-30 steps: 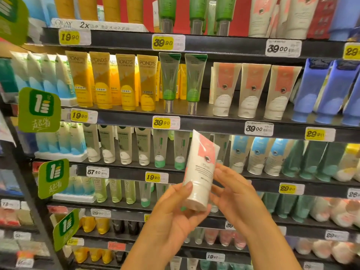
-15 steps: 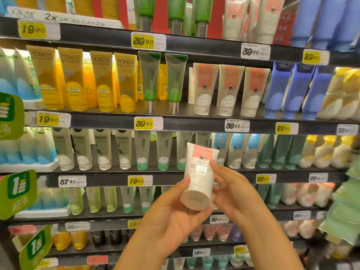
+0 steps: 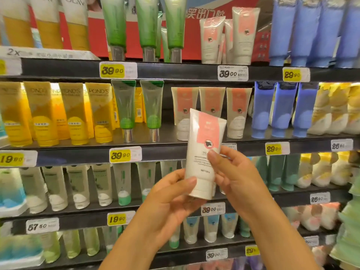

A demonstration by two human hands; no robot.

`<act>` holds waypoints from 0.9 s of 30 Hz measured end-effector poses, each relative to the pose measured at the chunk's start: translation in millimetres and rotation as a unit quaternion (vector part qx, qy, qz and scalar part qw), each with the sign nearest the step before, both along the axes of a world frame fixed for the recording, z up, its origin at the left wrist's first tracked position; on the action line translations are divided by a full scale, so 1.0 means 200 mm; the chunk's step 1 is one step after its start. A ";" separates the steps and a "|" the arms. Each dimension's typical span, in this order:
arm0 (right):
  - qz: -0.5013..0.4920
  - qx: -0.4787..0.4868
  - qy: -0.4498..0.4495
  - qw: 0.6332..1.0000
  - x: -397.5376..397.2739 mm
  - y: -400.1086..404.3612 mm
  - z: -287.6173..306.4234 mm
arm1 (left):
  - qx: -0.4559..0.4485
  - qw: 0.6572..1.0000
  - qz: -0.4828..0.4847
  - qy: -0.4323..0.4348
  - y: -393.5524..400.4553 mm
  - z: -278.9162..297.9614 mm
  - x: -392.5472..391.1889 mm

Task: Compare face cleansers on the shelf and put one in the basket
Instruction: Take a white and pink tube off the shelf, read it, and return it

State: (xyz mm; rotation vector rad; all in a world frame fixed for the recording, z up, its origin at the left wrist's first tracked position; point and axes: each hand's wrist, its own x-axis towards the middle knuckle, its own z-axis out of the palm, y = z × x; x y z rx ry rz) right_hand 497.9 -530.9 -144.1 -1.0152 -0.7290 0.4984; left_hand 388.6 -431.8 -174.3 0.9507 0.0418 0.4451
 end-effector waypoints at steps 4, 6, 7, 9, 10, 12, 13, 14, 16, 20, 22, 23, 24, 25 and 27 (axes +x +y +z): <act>-0.029 0.045 -0.056 0.997 0.14 0.01 0.14 | 0.147 0.988 0.048 -0.020 0.02 0.13 0.15; -0.036 0.054 -0.084 0.994 0.21 0.02 0.21 | 0.258 0.960 0.108 -0.011 0.03 0.21 0.23; -0.037 0.058 -0.099 0.993 0.24 0.02 0.25 | 0.300 0.943 0.145 -0.004 0.03 0.26 0.28; -0.037 0.076 -0.116 0.990 0.31 0.03 0.34 | 0.349 0.912 0.217 0.003 0.03 0.36 0.35; -0.035 0.091 -0.118 0.988 0.35 0.03 0.39 | 0.369 0.898 0.241 -0.002 0.04 0.41 0.39; -0.029 0.114 -0.124 0.985 0.40 0.04 0.48 | 0.410 0.872 0.267 -0.018 0.04 0.51 0.45; -0.028 0.123 -0.130 0.983 0.43 0.04 0.52 | 0.427 0.861 0.275 -0.028 0.03 0.55 0.48; -0.030 0.131 -0.138 0.981 0.46 0.05 0.57 | 0.439 0.852 0.283 -0.041 0.03 0.59 0.51; -0.035 0.144 -0.157 0.976 0.50 0.05 0.65 | 0.456 0.834 0.306 -0.060 0.03 0.67 0.57; -0.042 0.146 -0.214 0.965 0.60 0.08 0.79 | 0.463 0.813 0.348 -0.063 0.07 0.81 0.68; -0.051 0.138 -0.241 0.959 0.66 0.10 0.85 | 0.474 0.802 0.359 -0.058 0.09 0.88 0.72; -0.062 0.126 -0.259 0.956 0.69 0.10 0.88 | 0.476 0.797 0.368 -0.055 0.10 0.92 0.74; -0.081 0.111 -0.279 0.950 0.73 0.11 0.91 | 0.474 0.794 0.377 -0.051 0.12 0.95 0.76; -0.110 0.094 -0.300 0.943 0.77 0.11 0.94 | 0.470 0.793 0.385 -0.045 0.14 0.98 0.77; -0.182 0.069 -0.333 0.923 0.87 0.11 0.98 | 0.463 0.795 0.392 -0.029 0.17 1.04 0.79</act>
